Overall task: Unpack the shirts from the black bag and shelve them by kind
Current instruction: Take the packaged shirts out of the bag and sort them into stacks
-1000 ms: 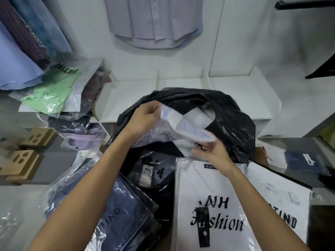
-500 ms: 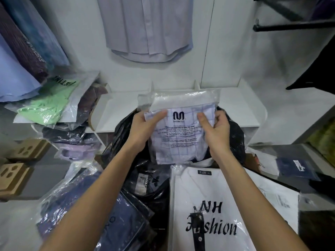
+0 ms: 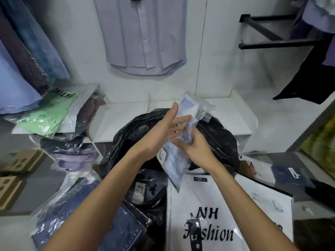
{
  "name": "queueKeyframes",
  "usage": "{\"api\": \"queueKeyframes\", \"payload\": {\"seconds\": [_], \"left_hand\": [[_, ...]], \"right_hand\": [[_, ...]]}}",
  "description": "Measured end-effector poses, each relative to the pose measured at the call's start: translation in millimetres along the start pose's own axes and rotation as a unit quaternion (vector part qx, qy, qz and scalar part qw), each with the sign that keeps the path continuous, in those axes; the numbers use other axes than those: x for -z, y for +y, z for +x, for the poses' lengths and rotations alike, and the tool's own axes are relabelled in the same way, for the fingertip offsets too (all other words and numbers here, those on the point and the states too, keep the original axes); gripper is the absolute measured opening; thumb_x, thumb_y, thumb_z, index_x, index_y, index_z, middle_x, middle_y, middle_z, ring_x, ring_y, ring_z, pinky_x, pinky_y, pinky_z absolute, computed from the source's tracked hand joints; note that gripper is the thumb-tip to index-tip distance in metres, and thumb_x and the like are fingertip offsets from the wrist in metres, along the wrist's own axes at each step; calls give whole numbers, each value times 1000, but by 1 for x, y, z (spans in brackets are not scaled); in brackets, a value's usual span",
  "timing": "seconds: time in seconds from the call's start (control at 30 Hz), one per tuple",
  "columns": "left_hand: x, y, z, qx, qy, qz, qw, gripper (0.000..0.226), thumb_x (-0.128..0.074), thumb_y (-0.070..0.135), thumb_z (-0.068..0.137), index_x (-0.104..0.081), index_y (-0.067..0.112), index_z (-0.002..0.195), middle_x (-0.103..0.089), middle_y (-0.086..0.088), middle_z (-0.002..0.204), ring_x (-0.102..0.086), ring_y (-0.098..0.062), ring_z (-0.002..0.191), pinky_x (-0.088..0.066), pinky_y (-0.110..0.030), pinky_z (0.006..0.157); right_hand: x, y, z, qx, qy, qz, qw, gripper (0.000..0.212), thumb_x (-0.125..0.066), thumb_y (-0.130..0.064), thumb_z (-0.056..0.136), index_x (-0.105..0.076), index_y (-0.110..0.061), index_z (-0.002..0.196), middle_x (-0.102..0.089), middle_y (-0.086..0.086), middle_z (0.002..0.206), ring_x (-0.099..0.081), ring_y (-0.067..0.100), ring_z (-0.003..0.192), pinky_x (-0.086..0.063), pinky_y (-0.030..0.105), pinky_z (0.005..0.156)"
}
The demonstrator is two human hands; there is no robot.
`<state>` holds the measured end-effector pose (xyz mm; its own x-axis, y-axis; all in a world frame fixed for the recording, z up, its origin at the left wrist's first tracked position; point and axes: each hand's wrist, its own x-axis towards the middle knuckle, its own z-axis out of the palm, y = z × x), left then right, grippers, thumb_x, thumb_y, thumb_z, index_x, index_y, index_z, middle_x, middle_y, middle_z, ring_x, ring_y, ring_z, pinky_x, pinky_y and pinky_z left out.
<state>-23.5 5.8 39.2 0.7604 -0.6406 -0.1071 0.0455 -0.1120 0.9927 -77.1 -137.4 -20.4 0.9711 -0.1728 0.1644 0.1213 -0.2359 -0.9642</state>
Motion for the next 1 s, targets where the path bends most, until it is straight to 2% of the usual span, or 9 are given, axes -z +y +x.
{"api": "queueKeyframes", "payload": {"seconds": [0.07,0.1,0.17,0.3,0.4,0.5,0.63,0.83,1.0], "left_hand": [[9,-4,2,-51,65,57,995,44,-50,62,98,-67,37,130,-65,15,135,-62,-4,122,-46,-39,112],[13,-9,4,-76,127,81,986,39,-61,53,96,-64,38,131,-64,17,135,-62,-5,122,-47,-41,111],[22,-24,9,-85,219,63,970,63,-79,49,82,-54,39,139,-59,13,140,-59,-10,127,-49,-41,109],[42,-53,4,-35,117,-113,986,80,-86,53,72,-59,14,137,-71,-9,129,-68,-30,119,-53,-48,104],[42,-61,-15,-44,60,-163,984,45,-86,38,76,-77,15,114,-75,-12,119,-72,-27,109,-58,-36,90],[35,-43,-31,-63,95,-160,981,24,-66,20,91,-74,14,112,-77,-11,112,-74,-26,104,-60,-36,86],[46,-22,-62,-53,188,-146,970,15,-57,15,100,-70,8,106,-79,-11,97,-77,-26,91,-62,-42,84],[81,-35,-149,-19,342,-151,927,26,-58,6,100,-62,18,123,-77,-12,109,-75,-31,96,-63,-47,83],[111,-79,-229,29,459,-169,872,43,-56,3,100,-56,24,138,-76,-10,117,-75,-33,102,-62,-50,84]], "right_hand": [[12,-1,1,8,72,51,996,29,-65,-27,100,-67,-17,127,-75,-5,117,-69,7,110,-54,33,94],[18,-2,1,13,88,71,993,25,-63,-18,102,-68,-15,126,-76,-3,116,-71,10,110,-55,32,95],[24,-7,1,22,72,117,990,26,-61,-7,101,-68,-14,125,-76,0,120,-70,16,116,-54,32,102],[30,-26,-1,32,29,227,973,22,-62,-8,95,-67,-15,116,-77,-3,112,-70,14,112,-53,28,101],[32,-33,1,34,56,291,955,23,-56,-1,100,-64,-13,118,-77,0,113,-70,17,111,-55,30,98],[28,-31,3,33,87,304,948,22,-60,-6,100,-63,-16,120,-75,2,116,-69,19,113,-54,36,101],[18,-26,-2,-7,-8,231,973,62,-82,-21,75,-56,-19,131,-74,0,121,-69,18,115,-56,35,97],[-63,-12,-10,-34,-141,126,981,90,-95,-20,69,-48,-27,145,-67,-2,137,-63,20,128,-48,52,110],[-150,-5,-22,-88,-239,195,947,89,-80,7,82,-39,-23,155,-66,-1,137,-67,10,118,-57,28,94]]}}
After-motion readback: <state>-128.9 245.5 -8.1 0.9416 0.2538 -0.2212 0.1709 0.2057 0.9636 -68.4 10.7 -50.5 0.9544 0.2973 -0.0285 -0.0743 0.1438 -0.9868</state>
